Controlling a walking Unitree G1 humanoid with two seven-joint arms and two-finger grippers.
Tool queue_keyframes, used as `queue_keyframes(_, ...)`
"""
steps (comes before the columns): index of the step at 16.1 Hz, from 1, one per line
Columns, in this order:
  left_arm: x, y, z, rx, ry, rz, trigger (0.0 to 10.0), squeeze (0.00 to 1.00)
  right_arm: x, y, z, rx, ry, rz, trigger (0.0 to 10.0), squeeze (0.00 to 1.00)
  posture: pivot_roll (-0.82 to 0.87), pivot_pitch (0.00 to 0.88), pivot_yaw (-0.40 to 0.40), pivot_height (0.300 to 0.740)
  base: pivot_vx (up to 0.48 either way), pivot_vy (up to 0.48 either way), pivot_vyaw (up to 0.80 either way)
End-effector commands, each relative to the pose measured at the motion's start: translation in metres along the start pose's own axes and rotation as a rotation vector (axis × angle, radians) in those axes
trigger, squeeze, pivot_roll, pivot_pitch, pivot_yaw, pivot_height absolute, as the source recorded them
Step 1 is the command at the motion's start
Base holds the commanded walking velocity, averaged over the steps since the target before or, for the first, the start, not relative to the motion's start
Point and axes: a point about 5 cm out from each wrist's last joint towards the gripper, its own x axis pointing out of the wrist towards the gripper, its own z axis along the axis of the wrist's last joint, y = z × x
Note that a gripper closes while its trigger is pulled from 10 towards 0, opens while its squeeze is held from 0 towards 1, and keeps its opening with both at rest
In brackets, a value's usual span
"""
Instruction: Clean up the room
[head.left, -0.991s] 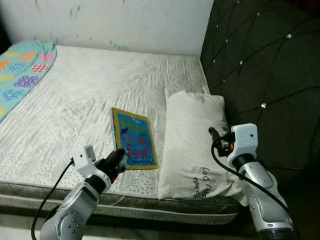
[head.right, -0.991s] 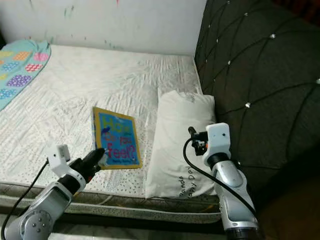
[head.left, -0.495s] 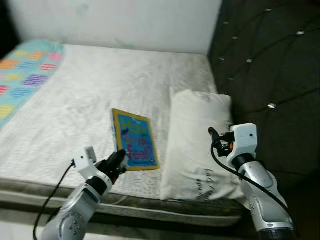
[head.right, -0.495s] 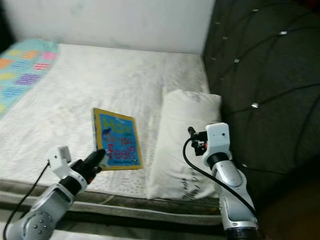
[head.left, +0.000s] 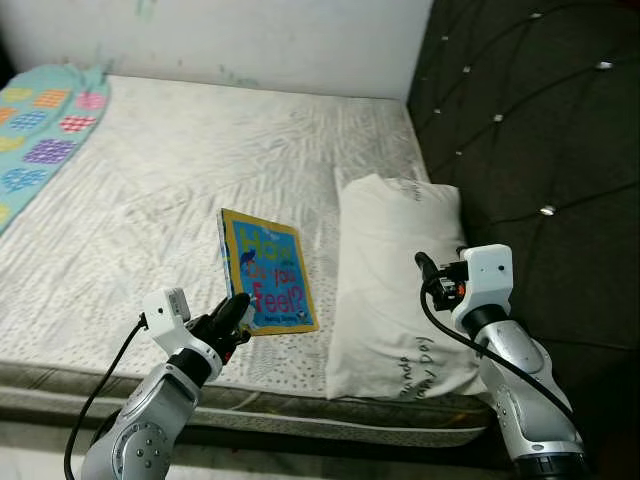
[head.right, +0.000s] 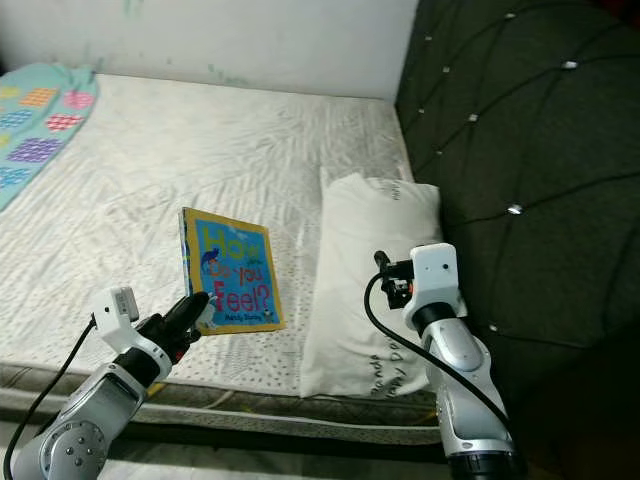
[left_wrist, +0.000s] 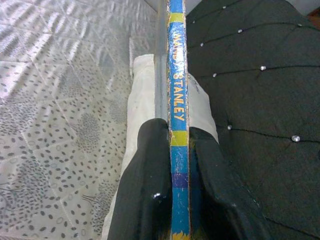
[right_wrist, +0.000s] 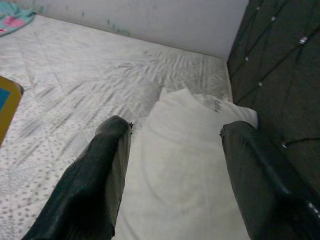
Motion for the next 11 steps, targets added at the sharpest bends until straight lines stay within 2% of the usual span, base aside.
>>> queue_keyframes(1,0.0017,-0.0092,0.0062,0.012,-0.038,-0.061,10.0,0.00,0.0006,-0.0029,0.0029,-0.007,-0.009,-0.007,10.0,0.00,-0.08,0.014,-0.047,0.740,0.330,0.000,0.00)
queue_keyframes(5,0.0021,-0.0097,0.0054,0.013,-0.036,-0.065,10.0,0.00,0.0008,-0.0029,0.0024,-0.009,-0.008,-0.009,10.0,0.00,-0.08,0.014,-0.045,0.740,0.302,0.000,0.00)
queue_keyframes(11,0.0034,-0.0080,0.0017,0.024,-0.013,-0.037,10.0,0.00,0.0015,-0.0014,0.0024,-0.019,-0.011,0.000,10.0,0.00,-0.08,0.014,-0.047,0.740,0.000,0.000,0.00)
